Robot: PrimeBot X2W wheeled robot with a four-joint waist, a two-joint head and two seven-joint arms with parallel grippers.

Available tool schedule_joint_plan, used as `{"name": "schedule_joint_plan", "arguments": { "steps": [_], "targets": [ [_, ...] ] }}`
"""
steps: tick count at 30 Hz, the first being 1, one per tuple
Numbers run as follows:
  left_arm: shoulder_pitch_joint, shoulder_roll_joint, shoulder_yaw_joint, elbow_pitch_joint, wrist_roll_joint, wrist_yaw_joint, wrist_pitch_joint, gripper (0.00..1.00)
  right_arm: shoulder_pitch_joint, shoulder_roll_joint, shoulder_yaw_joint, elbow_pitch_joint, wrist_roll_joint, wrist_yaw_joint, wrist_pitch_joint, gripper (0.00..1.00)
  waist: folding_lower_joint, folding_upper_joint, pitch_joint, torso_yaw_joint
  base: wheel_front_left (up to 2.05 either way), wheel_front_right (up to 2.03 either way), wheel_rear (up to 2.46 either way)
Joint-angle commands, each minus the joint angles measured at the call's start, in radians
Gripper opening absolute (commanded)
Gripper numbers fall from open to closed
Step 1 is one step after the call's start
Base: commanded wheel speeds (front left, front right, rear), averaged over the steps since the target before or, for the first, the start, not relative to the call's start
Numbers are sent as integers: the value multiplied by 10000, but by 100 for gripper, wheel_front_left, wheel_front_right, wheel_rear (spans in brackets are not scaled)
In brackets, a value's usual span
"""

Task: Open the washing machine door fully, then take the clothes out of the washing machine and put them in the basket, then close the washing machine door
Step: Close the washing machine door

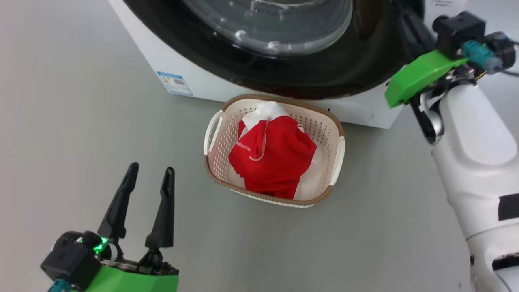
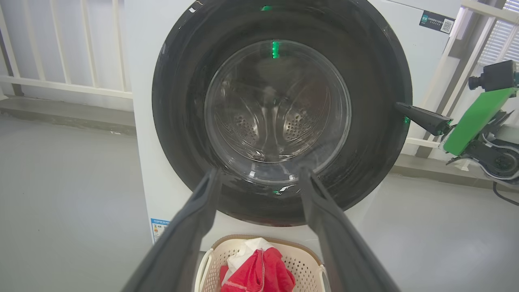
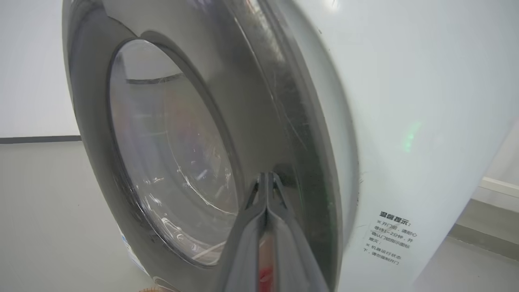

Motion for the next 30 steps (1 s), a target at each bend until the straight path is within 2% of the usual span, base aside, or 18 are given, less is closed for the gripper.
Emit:
{"name": "schedule_joint_plan", "arguments": {
  "steps": [1, 8, 16, 24, 29, 30],
  "targets": [
    [-356, 61, 310, -331, -101, -55, -118, 100, -437, 92, -184, -111, -140, -11, -61, 0, 0, -1, 404, 229, 0, 0, 0],
    [-724, 123, 208, -396, -152, -55, -118, 100, -1874, 128, -1257, 863, -481, -11, -62, 0, 0, -1, 1238, 486, 0, 0, 0],
    [-963, 106, 187, -303, -215, -55, -118, 100, -2363, 90, -2210, 757, -963, -11, -62, 0, 0, -1, 1443, 631, 0, 0, 0],
    [-1011, 135, 267, -167, -229, -55, -118, 100, -2219, 200, -2092, 677, -1202, -11, -62, 0, 0, -1, 1277, 402, 0, 0, 0],
    [-995, 124, 236, -5, -256, -55, -118, 100, -1758, 242, -1723, 493, -830, -11, -62, 0, 0, -1, 993, 124, 0, 0, 0],
    [-980, 116, 250, 37, -254, -55, -118, 100, -1588, 245, -1616, 418, -707, -11, -62, 12, 0, -1, 912, 60, 0, 0, 0]
  ]
}}
